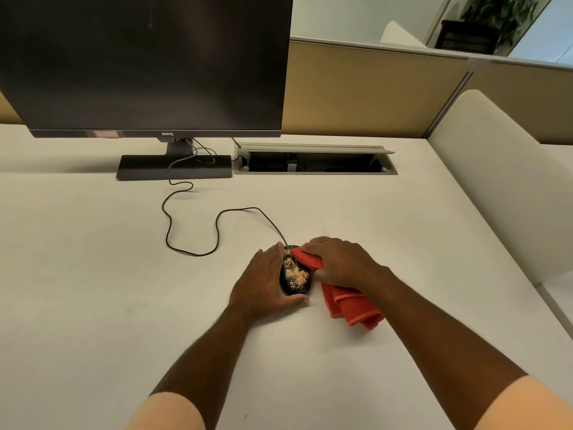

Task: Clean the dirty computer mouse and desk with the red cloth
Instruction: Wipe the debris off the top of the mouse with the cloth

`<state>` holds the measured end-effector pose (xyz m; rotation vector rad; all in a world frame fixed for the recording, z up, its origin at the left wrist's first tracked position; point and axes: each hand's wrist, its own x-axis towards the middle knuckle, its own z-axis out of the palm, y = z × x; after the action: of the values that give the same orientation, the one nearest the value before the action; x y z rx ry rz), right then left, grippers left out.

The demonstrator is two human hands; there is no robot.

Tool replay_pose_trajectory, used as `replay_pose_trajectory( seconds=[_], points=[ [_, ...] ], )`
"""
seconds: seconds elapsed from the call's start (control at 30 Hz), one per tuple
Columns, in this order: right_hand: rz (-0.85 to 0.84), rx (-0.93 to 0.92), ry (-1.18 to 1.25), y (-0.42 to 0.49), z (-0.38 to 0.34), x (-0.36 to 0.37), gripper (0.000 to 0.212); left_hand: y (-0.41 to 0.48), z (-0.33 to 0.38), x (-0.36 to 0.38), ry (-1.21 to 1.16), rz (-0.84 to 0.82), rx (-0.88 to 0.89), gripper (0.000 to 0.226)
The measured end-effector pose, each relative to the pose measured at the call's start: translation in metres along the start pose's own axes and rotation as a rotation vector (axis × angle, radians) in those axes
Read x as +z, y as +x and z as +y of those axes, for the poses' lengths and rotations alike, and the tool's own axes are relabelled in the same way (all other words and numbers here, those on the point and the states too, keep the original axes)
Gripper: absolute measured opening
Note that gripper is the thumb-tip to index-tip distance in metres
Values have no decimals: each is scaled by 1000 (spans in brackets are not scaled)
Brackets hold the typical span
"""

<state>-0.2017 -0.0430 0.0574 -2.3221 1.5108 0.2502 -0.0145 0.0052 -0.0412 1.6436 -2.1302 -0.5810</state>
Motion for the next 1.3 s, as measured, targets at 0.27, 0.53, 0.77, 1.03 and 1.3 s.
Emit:
replay_pose_trajectory(
  seconds=[0.27, 0.53, 0.77, 1.03, 1.3],
  points=[
    [-65, -119, -54, -18, 20, -13, 60, 0, -1, 1, 18, -25, -19, 131],
    [95, -19, -3, -9, 17, -11, 53, 2, -2, 2, 34, -15, -5, 130],
    [36, -55, 20, -7, -4, -2, 55, 2, -1, 2, 28, -1, 21, 129],
    [-60, -102, 17, -22, 7, -10, 57, 2, -1, 1, 27, -25, -2, 130],
    [140, -8, 81, -14, 1, -9, 58, 1, 0, 2, 35, 14, 10, 128]
  ],
)
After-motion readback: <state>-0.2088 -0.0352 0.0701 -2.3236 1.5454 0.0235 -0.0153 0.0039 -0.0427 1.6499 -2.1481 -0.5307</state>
